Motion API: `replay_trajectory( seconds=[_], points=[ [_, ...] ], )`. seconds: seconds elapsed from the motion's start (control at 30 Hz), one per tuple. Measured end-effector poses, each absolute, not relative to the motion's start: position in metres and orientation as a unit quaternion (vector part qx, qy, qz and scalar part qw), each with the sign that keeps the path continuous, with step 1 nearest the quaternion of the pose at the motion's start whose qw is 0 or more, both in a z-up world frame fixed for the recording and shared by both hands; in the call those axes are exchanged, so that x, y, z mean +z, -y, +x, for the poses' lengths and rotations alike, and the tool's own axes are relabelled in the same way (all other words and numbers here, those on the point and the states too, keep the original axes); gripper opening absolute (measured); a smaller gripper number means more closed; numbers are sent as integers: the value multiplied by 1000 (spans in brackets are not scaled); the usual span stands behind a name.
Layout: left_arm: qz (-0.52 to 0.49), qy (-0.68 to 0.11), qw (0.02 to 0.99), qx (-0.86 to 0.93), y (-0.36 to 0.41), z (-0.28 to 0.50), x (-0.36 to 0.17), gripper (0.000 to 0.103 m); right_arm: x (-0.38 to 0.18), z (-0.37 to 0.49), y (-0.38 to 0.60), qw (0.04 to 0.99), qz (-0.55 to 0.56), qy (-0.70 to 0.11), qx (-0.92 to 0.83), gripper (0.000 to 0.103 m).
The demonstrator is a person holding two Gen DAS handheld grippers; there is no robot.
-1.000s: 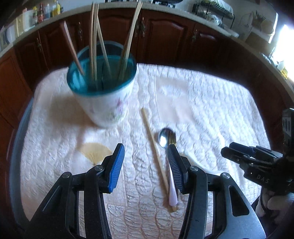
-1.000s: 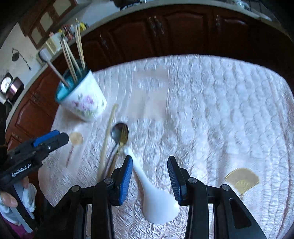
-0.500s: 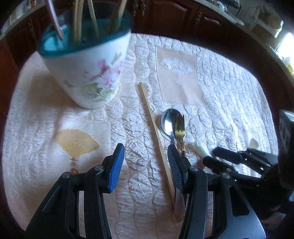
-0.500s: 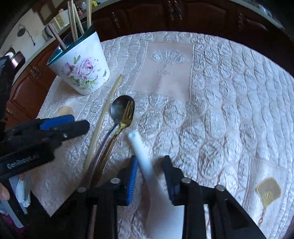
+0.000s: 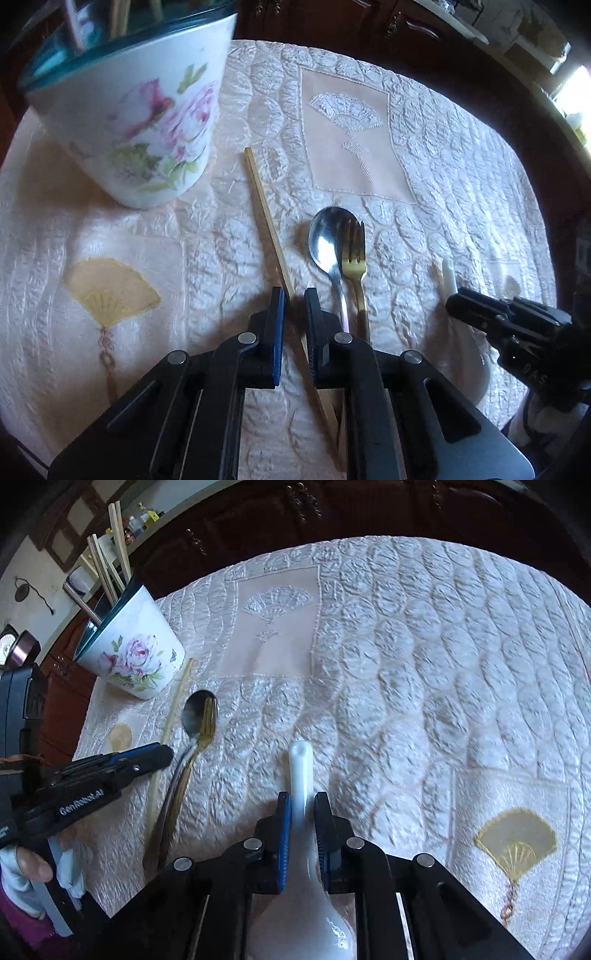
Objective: Organize utensils
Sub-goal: 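Close the right tool on the white ceramic spoon handle while the left tool grasps a chopstick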
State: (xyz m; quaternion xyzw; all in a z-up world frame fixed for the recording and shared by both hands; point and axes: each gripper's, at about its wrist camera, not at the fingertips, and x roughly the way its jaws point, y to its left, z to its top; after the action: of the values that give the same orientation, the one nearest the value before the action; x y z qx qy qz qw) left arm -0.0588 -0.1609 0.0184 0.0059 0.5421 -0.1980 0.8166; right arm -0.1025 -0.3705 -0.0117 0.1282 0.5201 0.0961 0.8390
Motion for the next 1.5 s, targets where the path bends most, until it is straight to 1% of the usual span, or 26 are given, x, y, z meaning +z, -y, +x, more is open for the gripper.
replay_trajectory(
  seconds=[0.2, 0.43, 0.47, 0.5, 0.53, 0.6, 0.7, 0.8, 0.93, 1.1, 1.13, 1.2, 1.27, 1.3, 1.33, 1.4, 1.5],
  points=[
    [14, -551, 809, -204, 139, -81, 21, 6, -11, -128, 387, 838, 131, -523, 89, 12],
    [26, -561, 801, -208, 114, -119, 19, 6, -8, -152, 395, 829, 150, -531, 92, 13],
    [30, -561, 800, -210, 113, -125, 19, 6, -7, -153, 395, 829, 154, -530, 91, 17],
    [37, -561, 800, -211, 113, -130, 19, 6, -7, -153, 398, 829, 159, -529, 90, 25],
    [40, -561, 800, -211, 113, -132, 19, 6, -6, -152, 399, 830, 164, -526, 89, 27],
    [44, -561, 799, -210, 114, -133, 20, 6, -5, -148, 398, 831, 163, -525, 87, 27],
    [35, -563, 800, -206, 110, -126, 22, 8, -3, -142, 393, 835, 140, -526, 87, 27],
    [27, -555, 807, -199, 110, -113, 27, 15, -6, -134, 390, 836, 128, -526, 87, 27],
    [30, -545, 815, -193, 117, -94, 29, 20, -10, -124, 386, 837, 122, -526, 86, 27],
    [48, -543, 816, -193, 135, -74, 26, 20, -12, -121, 384, 838, 111, -527, 87, 27],
    [53, -544, 815, -192, 138, -70, 25, 20, -12, -121, 383, 838, 111, -527, 88, 25],
    [60, -546, 813, -192, 142, -63, 22, 20, -13, -120, 385, 838, 111, -527, 90, 16],
    [72, -548, 811, -192, 149, -58, 18, 20, -12, -121, 385, 838, 108, -527, 93, 12],
    [76, -546, 812, -193, 152, -57, 17, 19, -14, -118, 382, 838, 108, -527, 95, 13],
    [78, -544, 812, -194, 152, -57, 18, 16, -13, -118, 382, 838, 106, -526, 97, 12],
    [70, -547, 810, -199, 151, -55, 19, 8, -8, -119, 381, 842, 97, -522, 97, 12],
    [53, -546, 811, -201, 144, -57, 26, 5, 5, -124, 383, 847, 100, -511, 103, 12]
  ],
)
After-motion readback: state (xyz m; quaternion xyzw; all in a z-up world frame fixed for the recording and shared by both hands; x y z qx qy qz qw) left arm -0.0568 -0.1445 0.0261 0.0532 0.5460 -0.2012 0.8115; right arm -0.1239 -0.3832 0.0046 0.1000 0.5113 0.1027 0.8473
